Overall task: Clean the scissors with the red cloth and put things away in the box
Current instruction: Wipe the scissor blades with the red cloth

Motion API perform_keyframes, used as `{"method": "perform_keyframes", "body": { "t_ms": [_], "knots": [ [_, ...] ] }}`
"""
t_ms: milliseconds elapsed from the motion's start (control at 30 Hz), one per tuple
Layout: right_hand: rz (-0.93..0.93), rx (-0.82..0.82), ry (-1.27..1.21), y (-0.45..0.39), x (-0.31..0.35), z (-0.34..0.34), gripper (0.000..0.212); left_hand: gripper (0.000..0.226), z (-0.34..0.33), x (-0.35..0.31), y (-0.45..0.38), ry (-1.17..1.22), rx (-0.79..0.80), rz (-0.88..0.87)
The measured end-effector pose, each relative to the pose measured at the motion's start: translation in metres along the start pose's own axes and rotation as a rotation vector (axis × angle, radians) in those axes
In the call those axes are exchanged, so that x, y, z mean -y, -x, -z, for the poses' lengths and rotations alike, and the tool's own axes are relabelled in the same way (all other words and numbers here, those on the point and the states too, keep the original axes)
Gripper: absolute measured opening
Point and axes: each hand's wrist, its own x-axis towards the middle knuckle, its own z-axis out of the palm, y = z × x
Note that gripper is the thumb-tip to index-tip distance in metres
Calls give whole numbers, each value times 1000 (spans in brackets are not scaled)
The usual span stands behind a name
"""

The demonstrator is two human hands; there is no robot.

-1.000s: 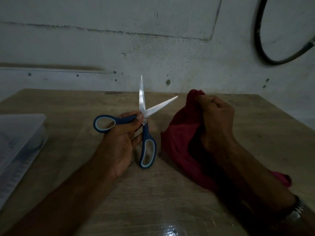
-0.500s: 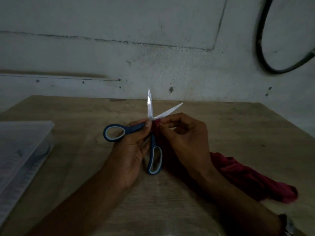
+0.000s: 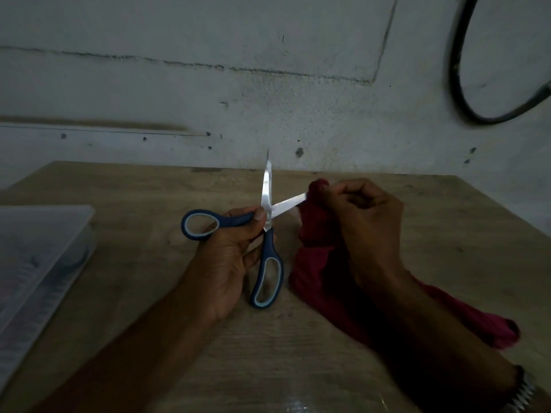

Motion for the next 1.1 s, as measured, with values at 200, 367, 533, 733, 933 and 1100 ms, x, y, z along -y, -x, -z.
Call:
{"method": "perform_keyframes", "body": {
  "t_ms": [200,367,533,733,933,1100],
  "knots": [
    [25,167,172,22,-8,-25,12,10,0,-3,0,70,8,16],
    [-88,9,-77,2,5,-6,12,18,0,-3,1,33,0,8],
    [-103,148,57,25,-7,-23,11,16,0,0,4,46,11,18],
    [-154,13,-56,0,-5,-9,13,21,2,-1,0,55,16,22],
    [-321,-90,-276,-9,-13,1,10,25,0,2,-1,25,-68,9],
    [-222,-125,-266,-8,-8,2,14,11,11,-7,-8,29,-130,-16]
  ]
}}
